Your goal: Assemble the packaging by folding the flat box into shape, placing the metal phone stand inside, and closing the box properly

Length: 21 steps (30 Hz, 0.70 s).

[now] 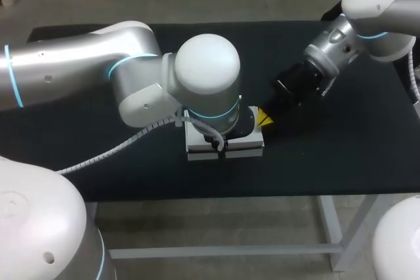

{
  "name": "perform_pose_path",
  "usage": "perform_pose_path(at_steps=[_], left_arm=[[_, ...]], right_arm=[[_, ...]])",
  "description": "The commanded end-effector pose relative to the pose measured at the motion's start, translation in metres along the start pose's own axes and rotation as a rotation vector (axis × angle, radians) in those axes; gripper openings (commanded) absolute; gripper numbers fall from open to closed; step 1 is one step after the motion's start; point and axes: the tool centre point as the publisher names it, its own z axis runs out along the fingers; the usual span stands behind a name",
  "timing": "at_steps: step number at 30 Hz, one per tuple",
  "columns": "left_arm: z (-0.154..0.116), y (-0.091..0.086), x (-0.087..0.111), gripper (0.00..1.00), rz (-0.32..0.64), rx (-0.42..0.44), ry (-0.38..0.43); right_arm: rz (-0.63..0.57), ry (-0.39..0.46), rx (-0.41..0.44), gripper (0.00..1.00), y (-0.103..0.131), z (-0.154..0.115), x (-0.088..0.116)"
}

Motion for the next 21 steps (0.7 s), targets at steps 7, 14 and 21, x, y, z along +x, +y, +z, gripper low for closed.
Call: perform_pose_path(at_steps=[7,14,21], left_arm=[[0.0,0.001,0.003,0.34,-0.003,0.004,0.001],[-0.001,0.001,-0.001,0.34,-0.007,0.01,0.006],[0.0,0.001,-0.004,0.33,-0.01,0.015,0.009]], right_arm=[[-0.003,-0.014,0.007,0.0,0.0,0.012,-0.003],[-0.006,-0.015,0.008,0.0,-0.004,0.012,-0.004],[-0.016,-0.024,-0.004,0.0,-0.013,0.016,-0.007]])
